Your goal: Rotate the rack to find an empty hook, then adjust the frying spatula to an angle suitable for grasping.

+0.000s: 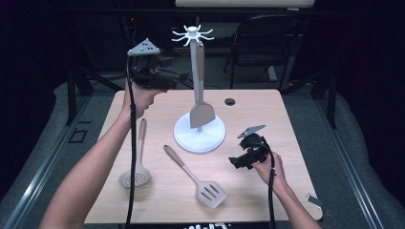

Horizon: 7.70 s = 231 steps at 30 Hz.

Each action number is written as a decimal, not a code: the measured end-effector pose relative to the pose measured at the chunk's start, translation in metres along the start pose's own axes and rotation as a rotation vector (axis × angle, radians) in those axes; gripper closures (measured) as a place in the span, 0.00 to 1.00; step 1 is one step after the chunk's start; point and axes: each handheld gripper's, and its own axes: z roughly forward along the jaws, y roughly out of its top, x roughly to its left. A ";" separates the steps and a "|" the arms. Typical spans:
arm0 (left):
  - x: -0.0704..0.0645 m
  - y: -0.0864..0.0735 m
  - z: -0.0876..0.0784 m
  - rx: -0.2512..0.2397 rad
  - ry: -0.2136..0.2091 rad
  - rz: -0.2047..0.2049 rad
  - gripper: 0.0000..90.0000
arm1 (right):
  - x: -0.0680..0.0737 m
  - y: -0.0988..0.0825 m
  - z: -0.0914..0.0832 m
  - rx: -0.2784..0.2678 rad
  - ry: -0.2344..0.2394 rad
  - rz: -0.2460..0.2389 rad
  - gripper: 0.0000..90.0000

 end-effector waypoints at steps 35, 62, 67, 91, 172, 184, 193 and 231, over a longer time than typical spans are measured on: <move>0.011 0.039 0.009 -0.051 0.192 -0.006 0.98 | 0.000 -0.001 -0.002 0.003 -0.002 -0.005 0.10; -0.003 0.046 -0.020 -0.105 0.143 -0.011 1.00 | 0.005 0.002 0.001 0.013 0.016 -0.032 0.10; -0.012 0.050 -0.019 -0.099 0.119 0.003 1.00 | 0.006 0.002 -0.001 0.016 0.023 -0.037 0.11; -0.003 0.043 0.006 -0.023 0.180 0.029 1.00 | 0.004 0.001 -0.002 0.003 0.036 -0.008 0.11; -0.019 -0.179 -0.036 0.243 0.070 -0.224 0.17 | 0.022 0.000 0.016 0.101 0.080 -0.055 0.11; -0.027 -0.198 -0.041 0.252 0.070 -0.262 0.16 | 0.042 -0.013 0.000 0.051 0.069 -0.078 0.16; -0.037 -0.218 -0.037 0.309 0.083 -0.288 0.15 | 0.064 -0.019 -0.014 -0.008 0.129 -0.087 0.68; -0.072 -0.265 0.025 0.504 0.063 -0.388 0.20 | 0.113 -0.033 0.036 0.250 0.258 -0.229 1.00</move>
